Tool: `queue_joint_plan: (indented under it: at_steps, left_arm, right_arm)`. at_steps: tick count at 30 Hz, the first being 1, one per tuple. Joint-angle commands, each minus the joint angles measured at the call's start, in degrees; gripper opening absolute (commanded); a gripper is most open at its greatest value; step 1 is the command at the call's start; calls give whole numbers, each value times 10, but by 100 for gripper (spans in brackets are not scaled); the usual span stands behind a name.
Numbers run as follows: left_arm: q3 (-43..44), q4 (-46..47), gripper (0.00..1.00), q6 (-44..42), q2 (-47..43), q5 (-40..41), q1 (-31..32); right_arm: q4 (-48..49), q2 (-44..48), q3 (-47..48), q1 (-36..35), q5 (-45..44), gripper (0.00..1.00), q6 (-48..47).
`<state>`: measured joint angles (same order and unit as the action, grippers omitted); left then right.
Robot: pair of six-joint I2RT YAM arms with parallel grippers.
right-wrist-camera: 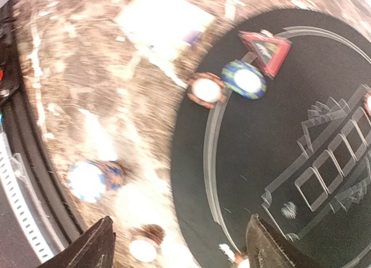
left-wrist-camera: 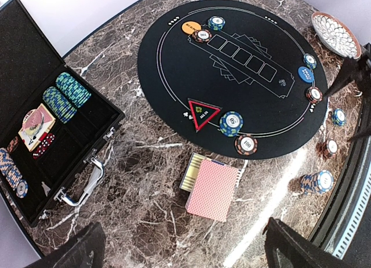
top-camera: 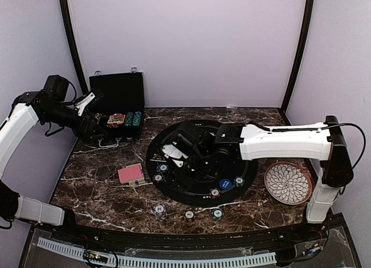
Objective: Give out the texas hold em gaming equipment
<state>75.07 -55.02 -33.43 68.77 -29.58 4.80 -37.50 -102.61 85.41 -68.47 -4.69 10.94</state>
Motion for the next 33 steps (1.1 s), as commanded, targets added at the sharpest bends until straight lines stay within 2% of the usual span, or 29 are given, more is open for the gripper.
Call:
queue_joint_plan:
  at_steps: [1, 9, 23, 33]
  left_arm:
    - [18, -20, 99, 0, -4, -16, 3]
    - [19, -26, 99, -4, -13, -10, 4]
    - [17, -30, 99, -3, -22, -19, 4]
    - [0, -29, 99, -5, -33, -16, 4]
  right_arm:
    - [-13, -59, 68, -24, 37, 80, -39]
    - [-38, -145, 151, -49, 70, 83, -88]
    - [-82, -160, 153, -63, 121, 83, -156]
    - [-77, -175, 159, -75, 109, 82, -173]
